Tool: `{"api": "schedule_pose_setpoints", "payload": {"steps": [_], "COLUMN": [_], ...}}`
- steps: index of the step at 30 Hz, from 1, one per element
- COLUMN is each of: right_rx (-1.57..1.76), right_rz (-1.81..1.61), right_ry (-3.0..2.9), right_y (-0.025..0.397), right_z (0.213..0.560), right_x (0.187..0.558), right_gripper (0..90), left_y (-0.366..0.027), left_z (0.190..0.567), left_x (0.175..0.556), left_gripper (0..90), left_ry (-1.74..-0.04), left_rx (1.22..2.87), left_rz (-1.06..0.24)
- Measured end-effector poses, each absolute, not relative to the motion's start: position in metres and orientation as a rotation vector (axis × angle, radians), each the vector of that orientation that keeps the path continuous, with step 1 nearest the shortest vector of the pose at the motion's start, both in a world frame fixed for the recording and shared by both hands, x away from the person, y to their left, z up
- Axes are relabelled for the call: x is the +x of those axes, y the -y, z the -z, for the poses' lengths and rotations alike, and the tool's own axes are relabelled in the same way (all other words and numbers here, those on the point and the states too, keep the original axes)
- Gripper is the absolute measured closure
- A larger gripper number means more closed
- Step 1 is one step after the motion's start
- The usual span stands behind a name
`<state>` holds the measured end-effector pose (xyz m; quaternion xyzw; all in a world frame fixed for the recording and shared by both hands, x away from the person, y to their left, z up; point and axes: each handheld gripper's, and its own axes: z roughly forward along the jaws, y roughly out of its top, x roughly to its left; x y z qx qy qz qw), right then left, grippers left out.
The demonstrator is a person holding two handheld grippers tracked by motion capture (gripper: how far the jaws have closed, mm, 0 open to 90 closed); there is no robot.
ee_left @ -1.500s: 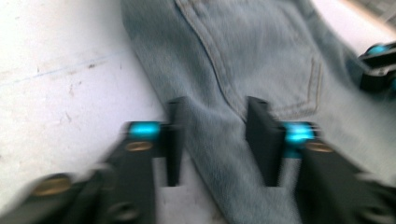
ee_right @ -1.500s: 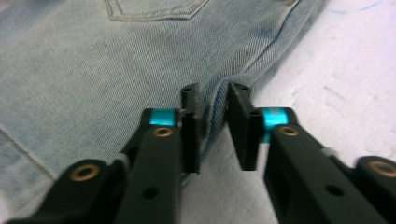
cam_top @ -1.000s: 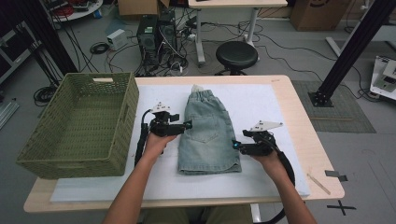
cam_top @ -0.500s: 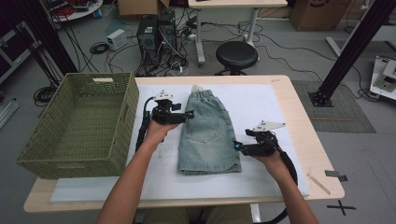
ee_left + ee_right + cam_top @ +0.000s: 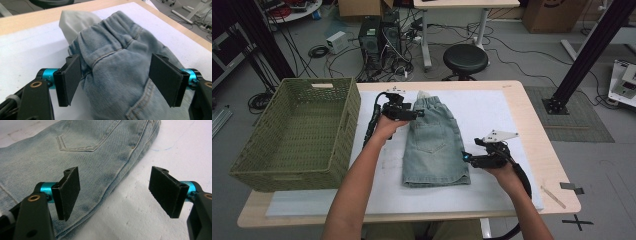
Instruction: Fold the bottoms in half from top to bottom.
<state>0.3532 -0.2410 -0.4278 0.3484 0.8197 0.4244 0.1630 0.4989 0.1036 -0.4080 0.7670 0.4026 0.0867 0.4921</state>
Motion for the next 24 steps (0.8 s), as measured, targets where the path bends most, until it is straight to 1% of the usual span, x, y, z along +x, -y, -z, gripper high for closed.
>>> {"api": "schedule_pose_setpoints", "payload": {"steps": [1, 5, 8, 12, 15, 16, 17, 19, 22, 24], "right_rx": [0.99, 0.987, 0.987, 0.989, 0.982, 0.983, 0.983, 0.979, 0.982, 0.979], "right_rz": [-1.21, -1.21, -1.212, -1.212, -1.208, -1.205, -1.207, -1.202, -1.205, -1.201], "right_ry": [-2.34, -2.342, -2.338, -2.336, -2.341, -2.341, -2.343, -2.345, -2.344, -2.347], "right_y": [0.241, 0.241, 0.241, 0.241, 0.24, 0.24, 0.239, 0.239, 0.238, 0.238], "right_z": [0.428, 0.428, 0.427, 0.427, 0.428, 0.428, 0.428, 0.428, 0.428, 0.429], "right_x": [0.353, 0.353, 0.352, 0.352, 0.353, 0.353, 0.353, 0.353, 0.353, 0.354], "right_gripper": [25.9, 25.9, 26.0, 26.0, 26.1, 26.0, 26.0, 26.0, 26.0, 26.0], "left_y": [-0.103, -0.102, -0.099, -0.094, -0.089, -0.085, -0.085, -0.084, -0.085, -0.084], "left_z": [0.412, 0.427, 0.436, 0.445, 0.449, 0.45, 0.45, 0.45, 0.449, 0.447], "left_x": [0.501, 0.509, 0.514, 0.515, 0.515, 0.514, 0.514, 0.514, 0.512, 0.508], "left_gripper": [26.2, 26.2, 21.0, 20.8, 20.8, 20.8, 23.0, 30.4, 44.6, 57.1], "left_ry": [-0.994, -1.053, -1.066, -1.079, -1.077, -1.063, -1.052, -1.055, -1.048, -1.02], "left_rx": [1.885, 1.893, 1.883, 1.878, 1.912, 1.938, 1.939, 1.94, 1.919, 1.9], "left_rz": [-0.222, -0.182, -0.148, -0.099, -0.096, -0.119, -0.115, -0.123, -0.126, -0.159]}}
